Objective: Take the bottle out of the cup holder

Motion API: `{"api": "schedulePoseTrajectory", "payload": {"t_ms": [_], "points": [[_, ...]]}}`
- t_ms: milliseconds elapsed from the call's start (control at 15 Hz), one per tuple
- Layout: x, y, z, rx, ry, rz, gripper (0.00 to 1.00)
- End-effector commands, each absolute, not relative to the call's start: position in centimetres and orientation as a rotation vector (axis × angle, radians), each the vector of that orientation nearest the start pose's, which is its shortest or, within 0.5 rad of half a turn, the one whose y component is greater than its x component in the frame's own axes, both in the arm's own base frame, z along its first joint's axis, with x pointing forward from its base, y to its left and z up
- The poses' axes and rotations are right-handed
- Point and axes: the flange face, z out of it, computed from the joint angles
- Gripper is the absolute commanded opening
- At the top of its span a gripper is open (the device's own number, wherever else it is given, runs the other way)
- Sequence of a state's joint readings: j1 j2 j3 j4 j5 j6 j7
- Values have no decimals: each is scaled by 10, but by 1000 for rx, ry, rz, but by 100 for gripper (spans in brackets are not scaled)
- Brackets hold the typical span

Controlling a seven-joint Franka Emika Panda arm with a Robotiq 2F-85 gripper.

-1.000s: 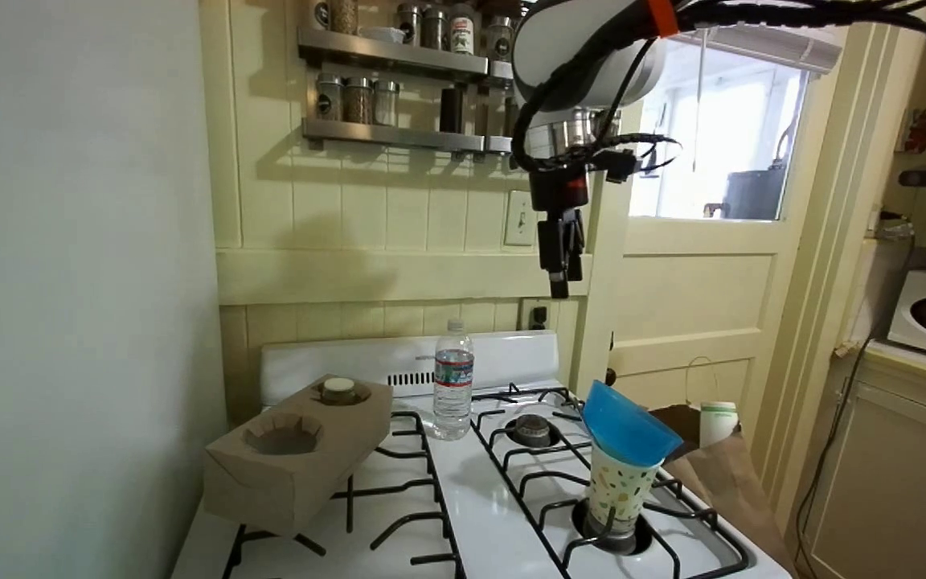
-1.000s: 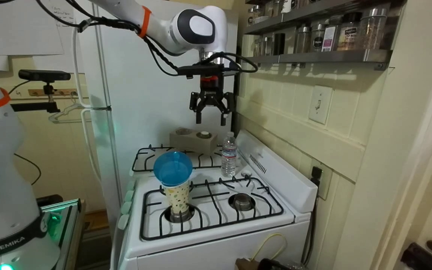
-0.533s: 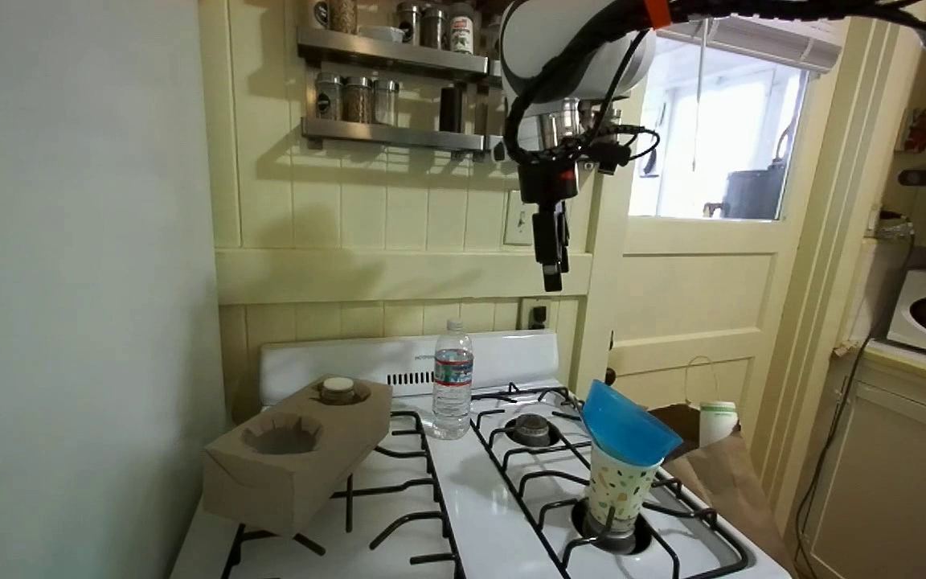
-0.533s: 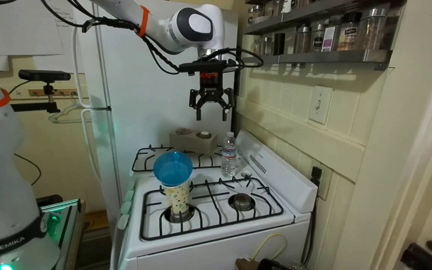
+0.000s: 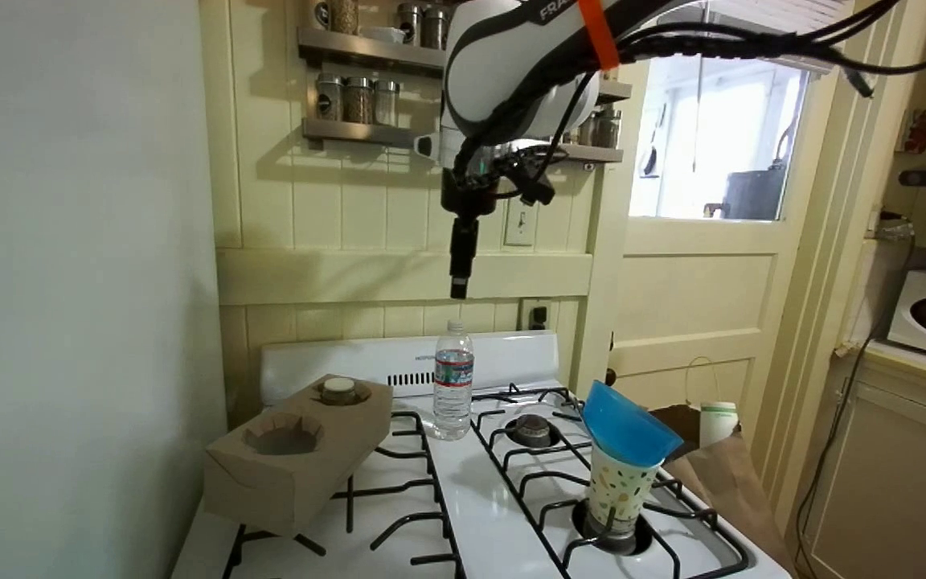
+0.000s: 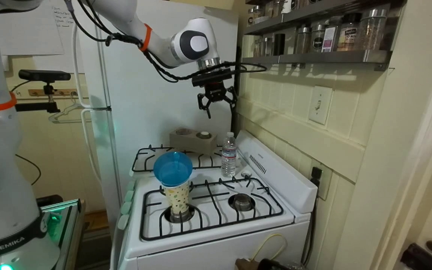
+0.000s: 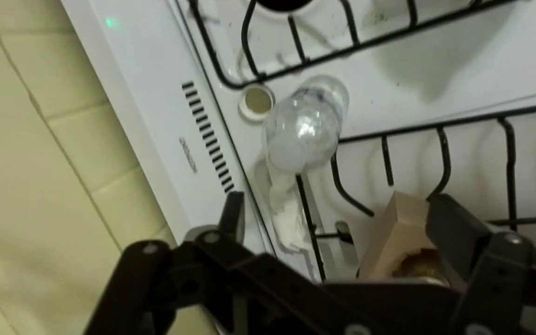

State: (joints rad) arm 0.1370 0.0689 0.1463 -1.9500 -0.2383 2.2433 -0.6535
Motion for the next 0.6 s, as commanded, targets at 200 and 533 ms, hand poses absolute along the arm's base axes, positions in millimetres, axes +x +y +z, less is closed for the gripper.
{"api": "schedulePoseTrajectory", "payload": {"t_ms": [200,533], "points": [[613,243,417,-2505,-2002,-658,100],[621,270,383,-2158,-2073,-696,100]]}}
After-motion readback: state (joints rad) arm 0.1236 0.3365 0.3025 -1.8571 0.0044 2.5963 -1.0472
